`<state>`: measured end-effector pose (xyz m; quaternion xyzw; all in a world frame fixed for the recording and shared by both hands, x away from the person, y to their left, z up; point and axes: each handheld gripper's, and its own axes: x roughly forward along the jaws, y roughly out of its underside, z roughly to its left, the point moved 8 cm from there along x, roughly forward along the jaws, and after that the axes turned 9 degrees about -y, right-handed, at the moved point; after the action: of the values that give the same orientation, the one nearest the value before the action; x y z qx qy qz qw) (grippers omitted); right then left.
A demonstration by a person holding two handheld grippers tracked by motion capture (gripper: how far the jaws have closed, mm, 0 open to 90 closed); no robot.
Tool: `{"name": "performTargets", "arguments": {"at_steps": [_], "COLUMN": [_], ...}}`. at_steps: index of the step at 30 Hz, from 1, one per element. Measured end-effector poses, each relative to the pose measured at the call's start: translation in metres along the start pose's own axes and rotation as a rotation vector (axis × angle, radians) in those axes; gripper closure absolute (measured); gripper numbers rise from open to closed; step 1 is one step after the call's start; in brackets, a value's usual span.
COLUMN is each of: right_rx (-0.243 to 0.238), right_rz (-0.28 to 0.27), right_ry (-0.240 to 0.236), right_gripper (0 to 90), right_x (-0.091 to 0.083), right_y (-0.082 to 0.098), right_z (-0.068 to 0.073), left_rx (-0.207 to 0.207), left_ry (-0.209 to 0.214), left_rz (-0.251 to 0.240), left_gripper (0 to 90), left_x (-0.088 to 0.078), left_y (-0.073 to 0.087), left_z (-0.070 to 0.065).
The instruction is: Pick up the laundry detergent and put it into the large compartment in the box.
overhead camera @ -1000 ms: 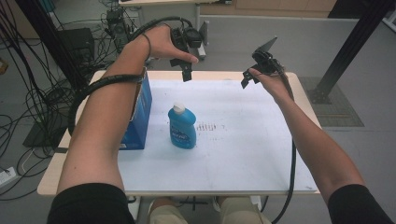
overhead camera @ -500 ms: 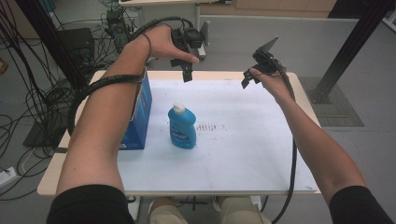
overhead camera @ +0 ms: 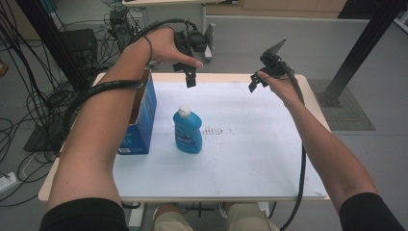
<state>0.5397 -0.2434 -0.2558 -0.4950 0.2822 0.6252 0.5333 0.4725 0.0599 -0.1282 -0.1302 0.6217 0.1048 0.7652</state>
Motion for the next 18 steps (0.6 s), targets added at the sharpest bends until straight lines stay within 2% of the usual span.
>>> {"name": "performTargets", "arguments": {"at_steps": [18], "right_rx": [-0.001], "right_rz": [0.001], "right_ry": [0.003], "right_gripper": [5.7], "right_x": [-0.004], "right_y": [0.003], "right_z": [0.002], "left_rx": [0.041], "left_ry": [0.012], "left_rz": [0.005], "left_gripper": [7.1], "left_x": [-0.01], "left_y": [0.004], "left_z": [-0.016]}}
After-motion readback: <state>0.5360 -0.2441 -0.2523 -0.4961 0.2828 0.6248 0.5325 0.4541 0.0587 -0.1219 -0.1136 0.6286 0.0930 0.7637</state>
